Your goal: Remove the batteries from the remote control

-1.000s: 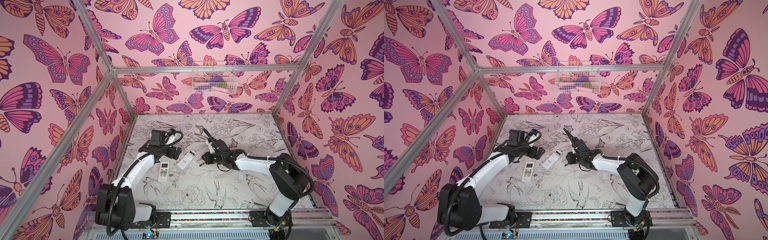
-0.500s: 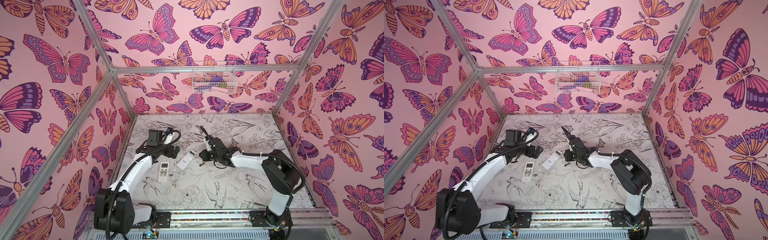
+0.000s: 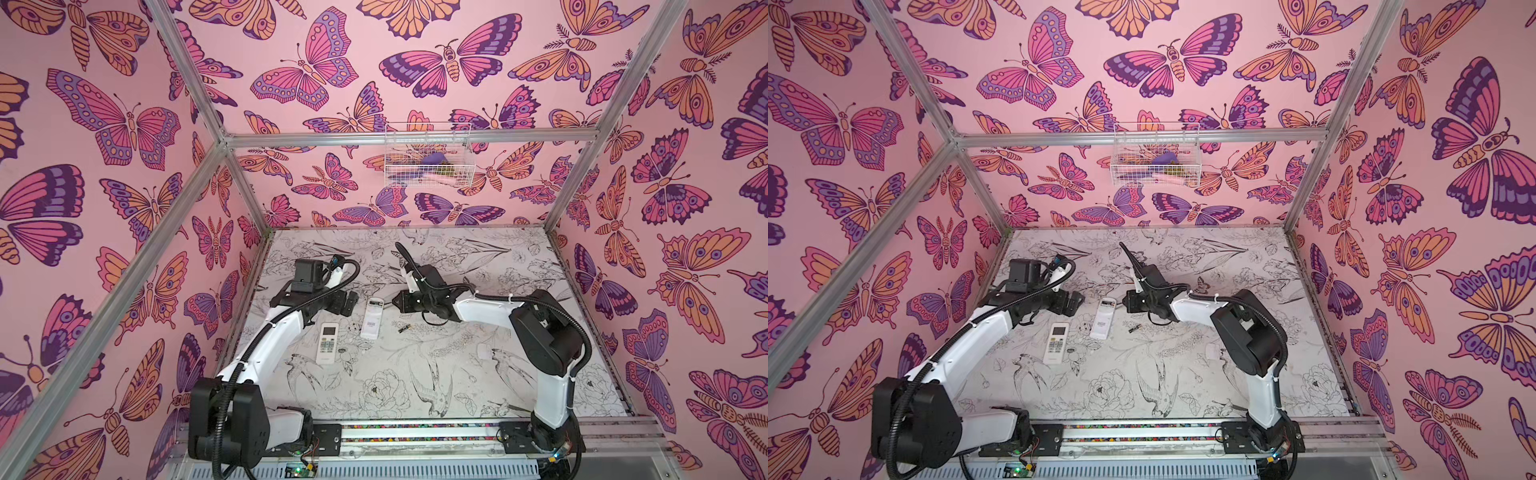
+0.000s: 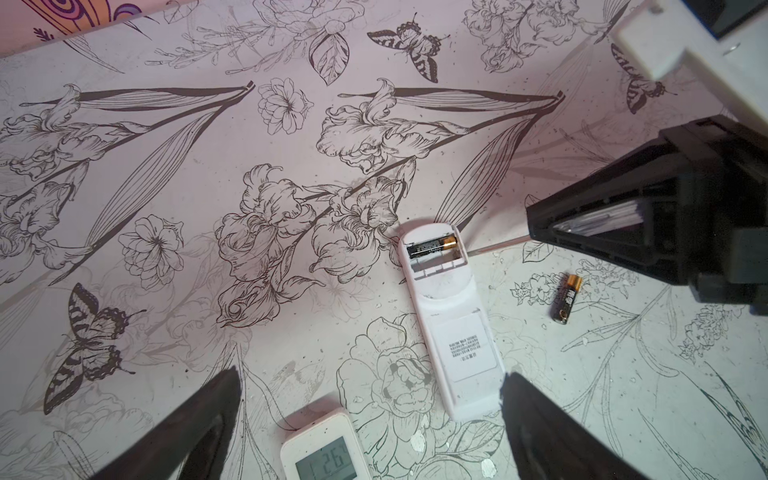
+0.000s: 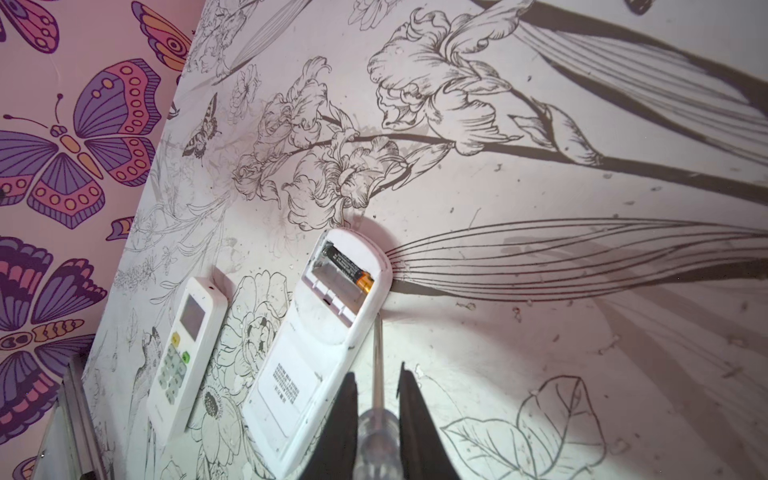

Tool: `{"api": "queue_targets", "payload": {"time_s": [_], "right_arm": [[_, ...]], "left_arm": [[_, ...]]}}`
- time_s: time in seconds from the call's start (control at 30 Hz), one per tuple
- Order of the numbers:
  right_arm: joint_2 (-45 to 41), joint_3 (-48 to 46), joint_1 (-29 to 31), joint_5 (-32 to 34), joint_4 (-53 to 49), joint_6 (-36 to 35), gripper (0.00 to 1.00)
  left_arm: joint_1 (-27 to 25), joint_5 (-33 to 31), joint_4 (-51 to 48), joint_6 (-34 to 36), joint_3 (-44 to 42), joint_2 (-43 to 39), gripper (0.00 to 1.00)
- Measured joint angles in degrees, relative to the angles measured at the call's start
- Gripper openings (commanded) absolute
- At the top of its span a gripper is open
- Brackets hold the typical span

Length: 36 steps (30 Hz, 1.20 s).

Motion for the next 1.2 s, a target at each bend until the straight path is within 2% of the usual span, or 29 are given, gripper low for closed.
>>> {"api": "queue_targets", "payload": {"time_s": [0.17,1.2], "right_arm": [[3.1,4.3,0.0,-2.2,-1.4,-1.0,0.00],[13.7,15.2,1.6,-14.3,1.2,0.3,0.00]], "left_arm": [[0.4,-0.1,0.0,0.0,0.0,-1.9,1.00],[1.3,0.0,0.1,0.1,-0.1,-2.2,0.99]]}}
